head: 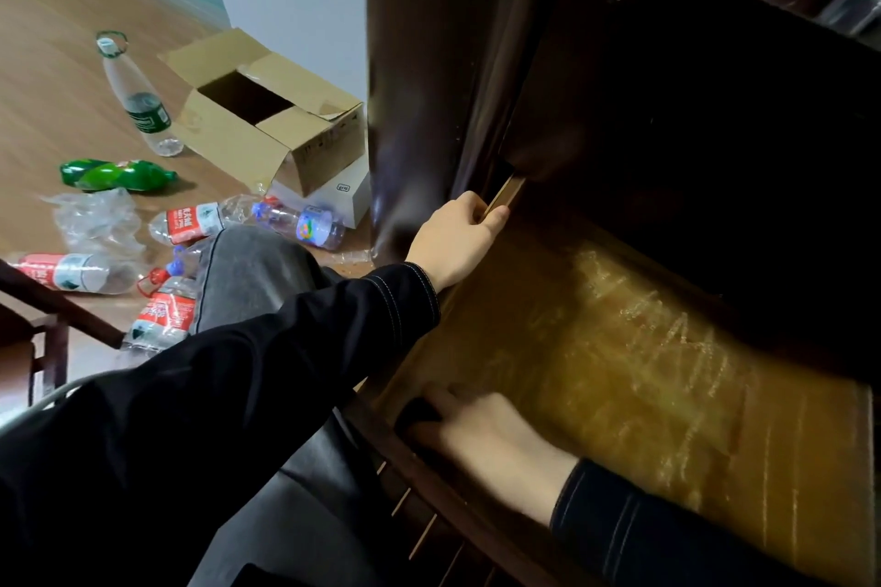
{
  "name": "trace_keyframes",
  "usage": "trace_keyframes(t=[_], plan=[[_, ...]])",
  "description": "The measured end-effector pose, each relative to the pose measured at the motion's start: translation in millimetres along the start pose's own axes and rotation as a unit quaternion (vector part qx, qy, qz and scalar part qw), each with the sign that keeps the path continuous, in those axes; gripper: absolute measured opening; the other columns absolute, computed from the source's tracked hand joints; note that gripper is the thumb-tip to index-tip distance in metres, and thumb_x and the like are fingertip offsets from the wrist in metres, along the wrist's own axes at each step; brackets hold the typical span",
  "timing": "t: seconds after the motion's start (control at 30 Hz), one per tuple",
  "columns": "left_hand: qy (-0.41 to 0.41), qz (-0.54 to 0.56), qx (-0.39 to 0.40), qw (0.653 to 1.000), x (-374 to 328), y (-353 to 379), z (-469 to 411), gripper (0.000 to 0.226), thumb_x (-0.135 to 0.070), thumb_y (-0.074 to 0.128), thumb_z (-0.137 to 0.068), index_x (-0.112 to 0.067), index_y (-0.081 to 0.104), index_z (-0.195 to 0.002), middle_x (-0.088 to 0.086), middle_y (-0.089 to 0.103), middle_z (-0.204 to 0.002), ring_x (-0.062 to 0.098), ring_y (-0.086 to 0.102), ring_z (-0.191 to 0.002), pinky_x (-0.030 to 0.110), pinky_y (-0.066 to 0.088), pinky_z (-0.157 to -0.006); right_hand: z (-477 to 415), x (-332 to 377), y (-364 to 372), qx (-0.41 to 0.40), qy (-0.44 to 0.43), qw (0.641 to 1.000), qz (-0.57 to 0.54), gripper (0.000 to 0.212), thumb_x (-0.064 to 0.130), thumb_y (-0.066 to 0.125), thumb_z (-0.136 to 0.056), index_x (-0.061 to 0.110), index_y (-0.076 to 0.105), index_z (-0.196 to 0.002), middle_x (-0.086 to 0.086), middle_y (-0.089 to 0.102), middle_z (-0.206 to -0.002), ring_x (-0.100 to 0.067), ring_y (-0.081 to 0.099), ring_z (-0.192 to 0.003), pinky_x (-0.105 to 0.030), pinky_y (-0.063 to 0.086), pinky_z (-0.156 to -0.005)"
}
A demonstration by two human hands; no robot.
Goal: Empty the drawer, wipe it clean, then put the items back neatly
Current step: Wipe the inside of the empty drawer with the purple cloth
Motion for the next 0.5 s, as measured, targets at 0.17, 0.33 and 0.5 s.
trace_keyframes(t=[0.17, 0.33, 0.5], plan=[[-0.006, 0.002, -0.006, 1.000, 1, 0, 0, 0.038, -0.054, 0.046, -0.099, -0.019, 0.058, -0.106, -0.001, 0.064, -0.097, 0.023, 0.060, -0.092, 0.036, 0.047, -0.080, -27, -120, -40, -0.095, 0.197, 0.975, 0.034, 0.044, 0.012, 0.053, -0.098, 0.033, 0.059, -0.136, -0.008, 0.060, -0.124, -0.032, 0.063, -0.105, -0.036, 0.052, -0.086], [-0.006, -0.004, -0.004, 1.000, -2, -2, 1, 0.038, -0.053, 0.046, -0.099, -0.018, 0.058, -0.108, 0.002, 0.065, -0.102, 0.024, 0.060, -0.094, 0.037, 0.047, -0.082, -36, -207, -70, -0.044, 0.382, 0.920, 0.073, 0.044, 0.021, 0.057, -0.099, 0.029, 0.050, -0.141, -0.010, 0.048, -0.142, -0.033, 0.054, -0.124, -0.040, 0.049, -0.095], [-0.009, -0.007, -0.005, 1.000, -2, -2, 1, 0.037, -0.054, 0.046, -0.099, -0.018, 0.058, -0.105, 0.002, 0.066, -0.100, 0.024, 0.061, -0.092, 0.037, 0.047, -0.080, -29, -107, -36, -0.044, 0.241, 0.969, 0.032, 0.035, 0.017, 0.041, -0.105, 0.022, 0.058, -0.135, -0.008, 0.056, -0.127, -0.031, 0.061, -0.108, -0.032, 0.045, -0.081]])
Point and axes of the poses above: each hand's wrist, its own z-axis away from the middle knuckle, its own y-axis out of the palm, x = y × z, the point moved 10 cm from there along -z, towards the middle knuckle
